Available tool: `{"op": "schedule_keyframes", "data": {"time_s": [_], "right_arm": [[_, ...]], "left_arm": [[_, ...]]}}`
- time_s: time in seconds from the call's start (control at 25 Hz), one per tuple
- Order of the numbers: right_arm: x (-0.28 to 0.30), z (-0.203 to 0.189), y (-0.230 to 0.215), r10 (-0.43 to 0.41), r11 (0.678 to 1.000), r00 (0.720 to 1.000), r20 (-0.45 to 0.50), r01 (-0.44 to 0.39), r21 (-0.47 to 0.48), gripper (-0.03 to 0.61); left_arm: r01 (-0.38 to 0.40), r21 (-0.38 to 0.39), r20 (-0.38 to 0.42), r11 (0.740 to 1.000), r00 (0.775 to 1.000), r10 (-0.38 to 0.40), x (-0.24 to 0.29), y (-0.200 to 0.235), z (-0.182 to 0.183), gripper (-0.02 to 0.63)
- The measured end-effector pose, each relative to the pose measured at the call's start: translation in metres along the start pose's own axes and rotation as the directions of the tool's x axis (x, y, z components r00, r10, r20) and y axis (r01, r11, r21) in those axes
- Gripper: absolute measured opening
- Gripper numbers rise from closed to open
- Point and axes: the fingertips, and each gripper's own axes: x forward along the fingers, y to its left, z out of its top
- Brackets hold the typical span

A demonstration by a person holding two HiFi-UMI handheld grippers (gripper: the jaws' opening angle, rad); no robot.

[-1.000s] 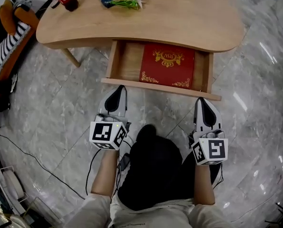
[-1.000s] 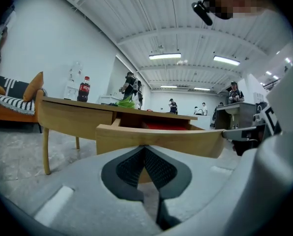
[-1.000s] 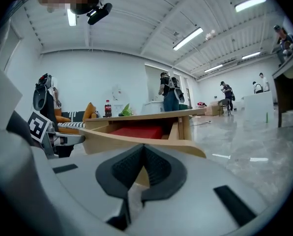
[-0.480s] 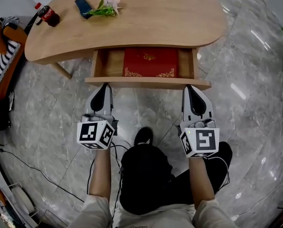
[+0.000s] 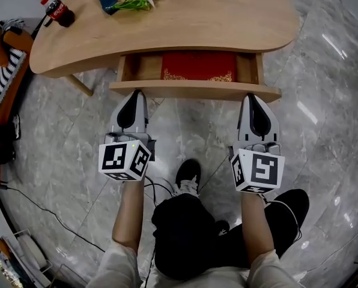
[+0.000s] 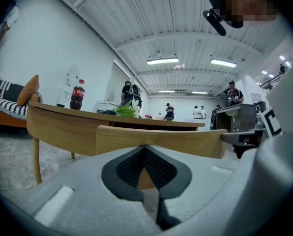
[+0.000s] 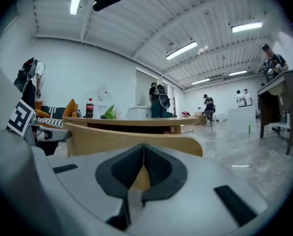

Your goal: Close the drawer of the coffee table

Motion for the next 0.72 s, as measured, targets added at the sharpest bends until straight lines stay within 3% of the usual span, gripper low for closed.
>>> {"op": "schedule_keyframes", "data": {"time_s": [0.24,0.72], "right_arm": [[0.012,-0.013,-0.006,0.006,0.999,1.0,-0.013,-0.005,0.041,0.017],[0.052,-0.006,-0.016,0.008,0.998,1.0,-0.01,-0.007,0.057,0.017]], "left_arm": [[0.039,0.027,-0.02,0.999,0.999,-0.038,0.009,0.001,0.0,0.009],[0.034,-0.034,0.01,0.999,0.999,-0.034,0.047,0.011,0.007,0.009]]}}
